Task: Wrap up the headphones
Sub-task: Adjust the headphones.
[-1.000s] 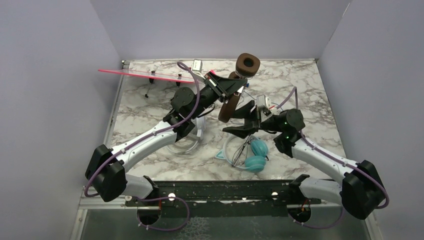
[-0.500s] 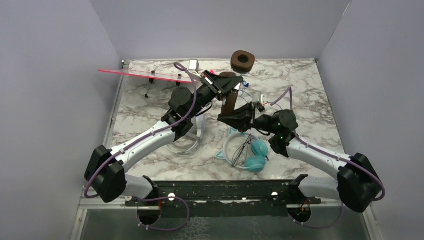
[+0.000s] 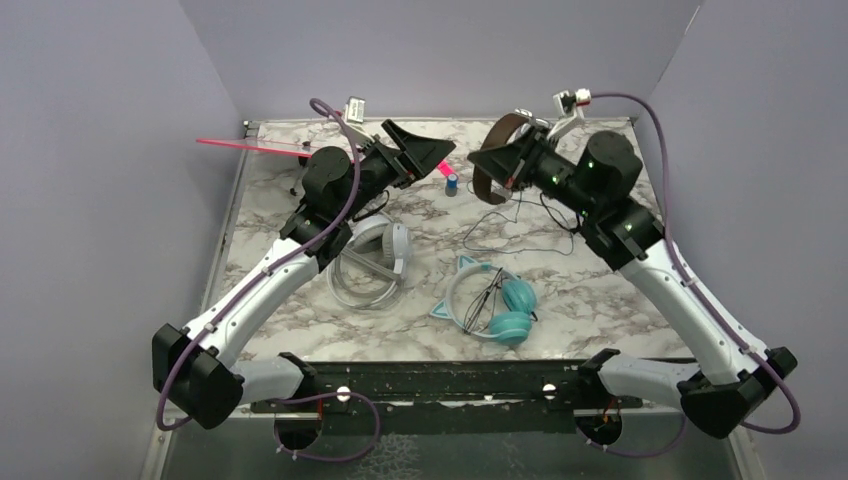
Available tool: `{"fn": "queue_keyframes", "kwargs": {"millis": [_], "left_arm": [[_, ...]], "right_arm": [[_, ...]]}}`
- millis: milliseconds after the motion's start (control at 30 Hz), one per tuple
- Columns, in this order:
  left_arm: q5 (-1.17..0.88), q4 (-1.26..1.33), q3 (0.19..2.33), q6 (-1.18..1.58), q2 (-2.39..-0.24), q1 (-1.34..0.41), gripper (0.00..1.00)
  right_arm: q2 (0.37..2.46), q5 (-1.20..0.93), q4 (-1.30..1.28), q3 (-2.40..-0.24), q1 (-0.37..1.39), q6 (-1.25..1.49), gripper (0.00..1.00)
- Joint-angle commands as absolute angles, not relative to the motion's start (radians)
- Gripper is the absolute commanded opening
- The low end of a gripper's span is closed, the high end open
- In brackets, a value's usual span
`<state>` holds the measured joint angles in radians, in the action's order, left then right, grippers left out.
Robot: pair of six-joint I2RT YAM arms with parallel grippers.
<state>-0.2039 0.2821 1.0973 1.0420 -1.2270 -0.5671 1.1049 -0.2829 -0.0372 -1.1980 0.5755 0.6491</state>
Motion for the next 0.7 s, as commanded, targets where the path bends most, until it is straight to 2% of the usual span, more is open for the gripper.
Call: {"fn": "queue_keyframes", "kwargs": {"millis": [0,100,267,433,567,667], "left_arm": [[-0.289,0.139,1.142,0.762,-1.209,-0.575,0.88],[-0.283,0.170,1.105,0.684,-1.177,-0.609,0.86],[-0.186,0.260,1.046,0.513,-1.139,-0.742,0.88],[-0.047,0.243,1.080,0.378,-1.200,-0.849,0.88],[0.046,0.222,1.120,0.356,-1.254,-0.864,0.79],[0.097,0.208,1.160,0.344,-1.288,-0.869,0.65]], "right_arm": [[1.256,-0.088,-0.482,-1.506,0.550,0.850,0.01],[1.303,-0.115,-0.513,-1.597,0.549,0.887,0.01],[1.295,-0.194,-0.428,-1.552,0.549,0.999,0.01],[1.280,-0.245,-0.346,-1.490,0.549,1.110,0.01],[1.280,-0.269,-0.323,-1.482,0.550,1.129,0.01],[1.279,-0.286,-0.331,-1.480,0.549,1.130,0.01]]}}
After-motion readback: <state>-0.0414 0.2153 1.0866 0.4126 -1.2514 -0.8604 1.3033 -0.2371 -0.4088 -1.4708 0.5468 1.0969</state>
